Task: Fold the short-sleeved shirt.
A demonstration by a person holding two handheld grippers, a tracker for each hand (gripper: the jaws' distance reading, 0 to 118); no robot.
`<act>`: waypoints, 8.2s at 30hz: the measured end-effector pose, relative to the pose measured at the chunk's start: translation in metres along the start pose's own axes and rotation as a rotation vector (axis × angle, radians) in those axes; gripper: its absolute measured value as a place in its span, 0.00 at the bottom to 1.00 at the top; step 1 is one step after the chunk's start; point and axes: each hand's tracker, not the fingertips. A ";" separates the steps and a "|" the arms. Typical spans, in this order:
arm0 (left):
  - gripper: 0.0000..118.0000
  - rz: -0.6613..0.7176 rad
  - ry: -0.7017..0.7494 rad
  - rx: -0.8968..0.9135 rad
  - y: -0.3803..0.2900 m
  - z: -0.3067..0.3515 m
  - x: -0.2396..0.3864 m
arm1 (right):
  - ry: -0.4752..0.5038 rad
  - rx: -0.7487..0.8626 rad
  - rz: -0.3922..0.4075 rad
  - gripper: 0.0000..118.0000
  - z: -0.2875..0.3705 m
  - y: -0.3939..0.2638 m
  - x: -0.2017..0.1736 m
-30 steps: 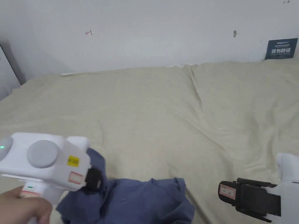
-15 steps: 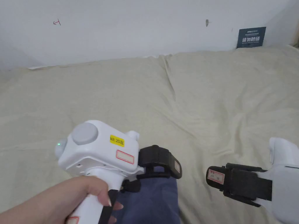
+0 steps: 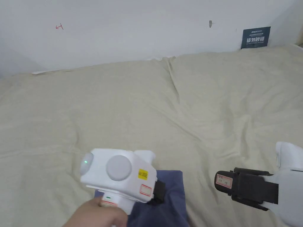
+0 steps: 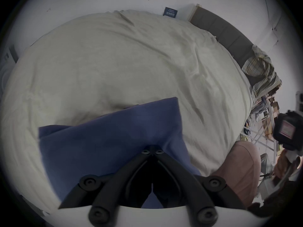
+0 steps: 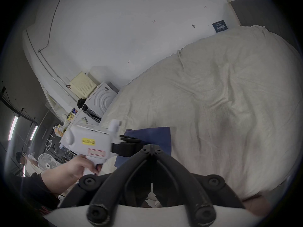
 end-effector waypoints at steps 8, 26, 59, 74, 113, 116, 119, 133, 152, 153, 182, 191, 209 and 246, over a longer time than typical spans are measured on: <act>0.00 0.064 -0.082 0.008 0.003 -0.022 0.022 | -0.019 0.000 0.000 0.00 0.004 0.000 -0.003; 0.00 0.062 0.583 1.221 -0.113 0.238 -0.012 | 0.037 0.458 0.258 0.00 0.051 0.026 -0.092; 0.00 -0.008 0.747 1.212 -0.144 0.221 -0.021 | -0.410 0.752 0.535 0.00 0.030 -0.009 -0.102; 0.00 0.262 0.228 0.731 -0.132 0.183 -0.111 | -0.389 -0.588 0.399 0.00 -0.216 -0.004 -0.030; 0.20 0.348 -0.327 0.149 -0.056 0.060 -0.153 | -0.142 -0.317 0.187 0.00 -0.136 0.017 -0.021; 0.20 0.314 -0.193 0.185 -0.060 0.103 -0.175 | -0.169 -0.280 0.191 0.00 -0.120 0.019 -0.030; 0.20 0.324 -0.050 0.186 -0.072 0.150 -0.228 | -0.170 -0.278 0.192 0.00 -0.115 0.016 -0.038; 0.25 0.381 0.740 0.022 -0.144 0.286 -0.465 | -0.237 -0.447 0.237 0.00 -0.156 -0.032 -0.079; 0.00 0.319 0.358 0.521 -0.127 0.220 -0.250 | -0.194 -0.210 0.215 0.00 -0.109 0.001 -0.075; 0.00 0.301 0.270 0.555 -0.122 0.206 -0.235 | -0.188 -0.196 0.209 0.00 -0.103 0.002 -0.075; 0.00 -0.016 0.716 1.363 -0.142 0.218 0.040 | -0.529 0.921 0.645 0.00 0.031 -0.037 -0.105; 0.52 -0.016 0.633 1.378 -0.143 0.219 0.030 | -0.528 0.889 0.583 0.83 0.037 -0.033 -0.098; 1.00 -0.011 0.674 1.285 -0.138 0.219 0.037 | -0.501 0.858 0.619 0.86 0.034 -0.036 -0.102; 1.00 -0.040 0.761 1.097 -0.122 0.189 0.046 | -0.559 0.759 0.616 0.86 0.016 -0.033 -0.095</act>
